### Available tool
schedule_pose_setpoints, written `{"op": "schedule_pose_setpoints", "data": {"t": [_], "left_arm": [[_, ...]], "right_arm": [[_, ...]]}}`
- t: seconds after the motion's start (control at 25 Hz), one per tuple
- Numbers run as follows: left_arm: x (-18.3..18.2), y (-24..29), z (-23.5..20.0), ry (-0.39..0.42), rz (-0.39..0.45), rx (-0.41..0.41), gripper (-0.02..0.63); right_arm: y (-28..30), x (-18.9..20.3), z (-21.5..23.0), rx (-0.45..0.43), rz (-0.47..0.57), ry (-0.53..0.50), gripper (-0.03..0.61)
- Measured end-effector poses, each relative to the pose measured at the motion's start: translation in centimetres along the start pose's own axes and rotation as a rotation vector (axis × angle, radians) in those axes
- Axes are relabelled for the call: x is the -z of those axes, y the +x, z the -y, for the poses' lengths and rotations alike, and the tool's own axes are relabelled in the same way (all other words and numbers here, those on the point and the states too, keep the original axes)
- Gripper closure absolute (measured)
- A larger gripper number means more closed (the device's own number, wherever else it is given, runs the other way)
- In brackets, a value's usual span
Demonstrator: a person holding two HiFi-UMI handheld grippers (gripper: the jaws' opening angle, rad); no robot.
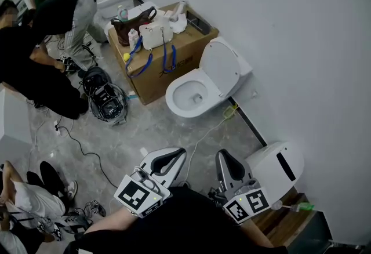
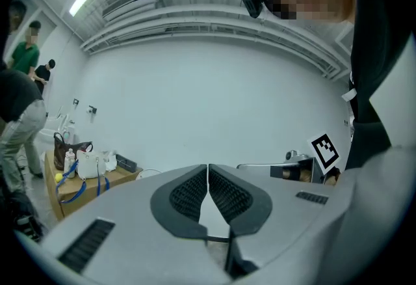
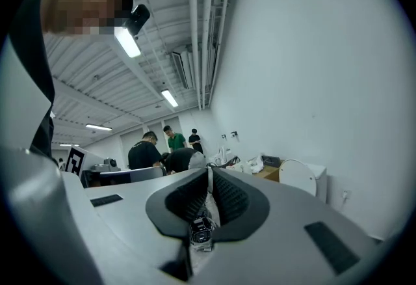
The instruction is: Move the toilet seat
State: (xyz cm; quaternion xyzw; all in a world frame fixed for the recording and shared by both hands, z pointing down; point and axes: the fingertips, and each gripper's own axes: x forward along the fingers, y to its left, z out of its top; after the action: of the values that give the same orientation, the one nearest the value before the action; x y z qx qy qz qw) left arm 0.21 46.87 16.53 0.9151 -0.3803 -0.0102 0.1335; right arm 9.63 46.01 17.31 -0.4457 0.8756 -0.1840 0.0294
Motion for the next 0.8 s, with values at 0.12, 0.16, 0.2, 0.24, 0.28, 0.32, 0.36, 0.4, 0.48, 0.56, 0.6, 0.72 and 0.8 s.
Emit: {"op": "schedule_pose_setpoints", "data": {"t": [0.12, 0.16, 0.2, 0.24, 0.28, 0.32, 0.36, 0.4, 0.48, 0.56, 0.6, 0.72, 0.8], "left_arm": [[0.9, 0.9, 0.7, -0.026, -0.003, -0.019, 0.594], [1.1, 1.2, 0.6, -0.036, 0.000, -0.026, 0.594], [1.3, 1.4, 0.5, -0.044, -0.004, -0.032, 0.594], [1.5, 1.6, 0.4, -0.050, -0.009, -0.037, 0.594], [1.5, 1.9, 0.3, -0.054, -0.008, -0.042, 0.594], [1.5, 2.2, 0.3, -0.054, -0.008, -0.044, 0.594], [1.6, 2.5, 0.2, -0.051, -0.014, -0.044, 0.594], [1.7, 2.8, 0.2, -0.047, -0.020, -0.044, 0.594], [1.6, 3.5, -0.2, -0.045, -0.016, -0.048, 0.594], [1.8, 3.9, -0.8, -0.042, -0.030, -0.049, 0.594], [1.8, 4.1, -1.1, -0.041, -0.034, -0.049, 0.594], [1.5, 5.1, -2.5, -0.040, -0.033, -0.042, 0.594], [1.3, 6.1, -3.4, -0.041, -0.033, -0.028, 0.594]], "right_arm": [[-0.6, 0.6, 1.8, 0.003, -0.024, 0.033, 0.534], [-0.7, 0.8, 2.3, 0.003, -0.030, 0.042, 0.534], [-0.6, 0.9, 2.7, 0.003, -0.035, 0.049, 0.534], [-0.6, 1.0, 3.1, 0.002, -0.039, 0.053, 0.534], [-0.5, 1.0, 3.4, 0.001, -0.043, 0.056, 0.534], [-0.3, 1.0, 3.6, -0.001, -0.046, 0.060, 0.534], [-0.1, 1.1, 3.9, -0.004, -0.050, 0.066, 0.534], [0.1, 1.2, 4.3, -0.006, -0.054, 0.074, 0.534], [0.7, 1.3, 4.9, -0.009, -0.057, 0.086, 0.534], [1.2, 1.2, 5.5, -0.007, -0.055, 0.091, 0.534], [1.6, 1.0, 5.7, -0.005, -0.054, 0.090, 0.534], [2.8, 0.5, 6.4, 0.005, -0.049, 0.078, 0.534], [3.9, 0.3, 7.1, 0.017, -0.049, 0.076, 0.534]]}}
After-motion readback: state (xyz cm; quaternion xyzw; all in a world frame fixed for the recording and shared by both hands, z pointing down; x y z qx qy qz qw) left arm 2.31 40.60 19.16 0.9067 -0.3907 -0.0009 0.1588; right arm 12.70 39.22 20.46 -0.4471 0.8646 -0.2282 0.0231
